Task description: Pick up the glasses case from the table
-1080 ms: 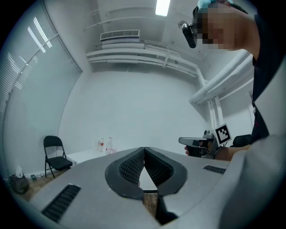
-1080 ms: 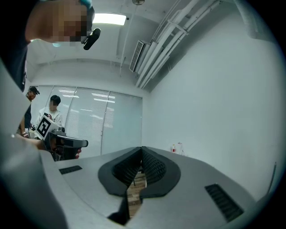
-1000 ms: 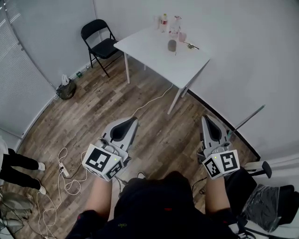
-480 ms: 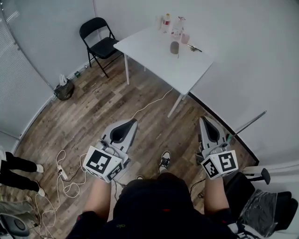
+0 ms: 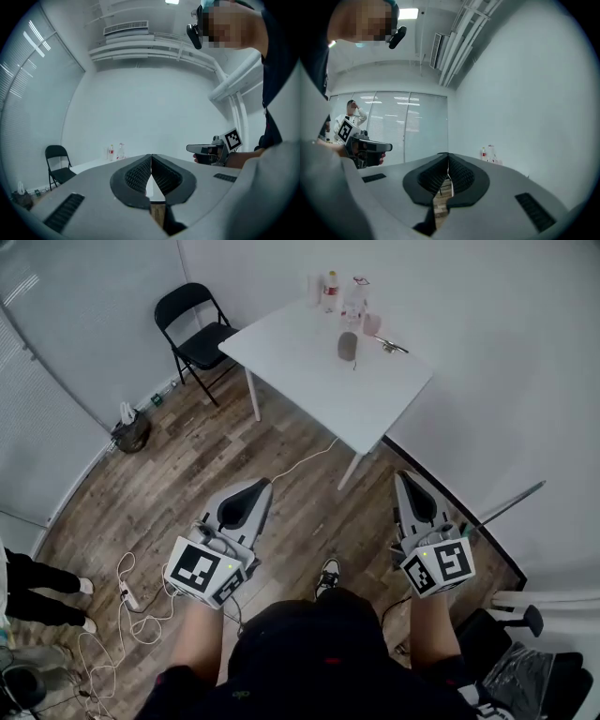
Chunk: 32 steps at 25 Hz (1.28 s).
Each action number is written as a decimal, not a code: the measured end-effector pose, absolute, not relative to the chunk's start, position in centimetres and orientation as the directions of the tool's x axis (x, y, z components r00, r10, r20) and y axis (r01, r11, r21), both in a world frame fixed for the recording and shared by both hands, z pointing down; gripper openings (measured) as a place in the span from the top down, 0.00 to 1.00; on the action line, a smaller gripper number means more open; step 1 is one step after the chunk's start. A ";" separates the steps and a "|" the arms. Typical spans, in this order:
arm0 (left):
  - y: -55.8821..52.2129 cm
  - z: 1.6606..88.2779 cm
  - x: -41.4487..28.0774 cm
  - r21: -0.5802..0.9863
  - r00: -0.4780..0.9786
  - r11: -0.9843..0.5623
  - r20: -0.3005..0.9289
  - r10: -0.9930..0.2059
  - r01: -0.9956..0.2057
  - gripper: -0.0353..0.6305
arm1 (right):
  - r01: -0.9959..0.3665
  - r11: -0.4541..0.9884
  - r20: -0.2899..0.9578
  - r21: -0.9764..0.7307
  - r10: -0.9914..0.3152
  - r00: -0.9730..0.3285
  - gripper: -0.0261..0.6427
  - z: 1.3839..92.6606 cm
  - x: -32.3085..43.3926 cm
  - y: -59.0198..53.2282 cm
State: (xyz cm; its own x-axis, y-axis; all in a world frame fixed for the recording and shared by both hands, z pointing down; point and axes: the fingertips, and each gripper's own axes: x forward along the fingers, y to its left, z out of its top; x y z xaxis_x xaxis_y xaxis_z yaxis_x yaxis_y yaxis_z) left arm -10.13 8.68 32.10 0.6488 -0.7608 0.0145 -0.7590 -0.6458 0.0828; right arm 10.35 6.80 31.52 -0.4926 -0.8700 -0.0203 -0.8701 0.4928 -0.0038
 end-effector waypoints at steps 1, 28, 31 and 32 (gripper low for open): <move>7.7 32.0 -9.2 0.083 0.643 -0.640 0.017 -0.765 -0.764 0.91 | -0.867 0.498 -0.020 -0.006 -0.867 -0.497 0.93 31.6 11.3 5.7; -12.5 31.6 -0.3 0.112 0.582 -0.580 -0.018 -0.813 -0.807 0.91 | -0.850 0.527 0.026 0.009 -0.849 -0.527 0.93 33.7 22.2 -12.2; -15.9 32.2 -1.1 0.128 0.605 -0.602 -0.017 -0.796 -0.788 0.91 | -0.865 0.502 0.040 0.004 -0.864 -0.501 0.93 34.2 21.4 -15.3; -17.2 32.5 -1.5 0.126 0.610 -0.607 -0.011 -0.792 -0.785 0.91 | -0.869 0.494 0.045 0.001 -0.869 -0.494 0.93 34.4 20.9 -16.6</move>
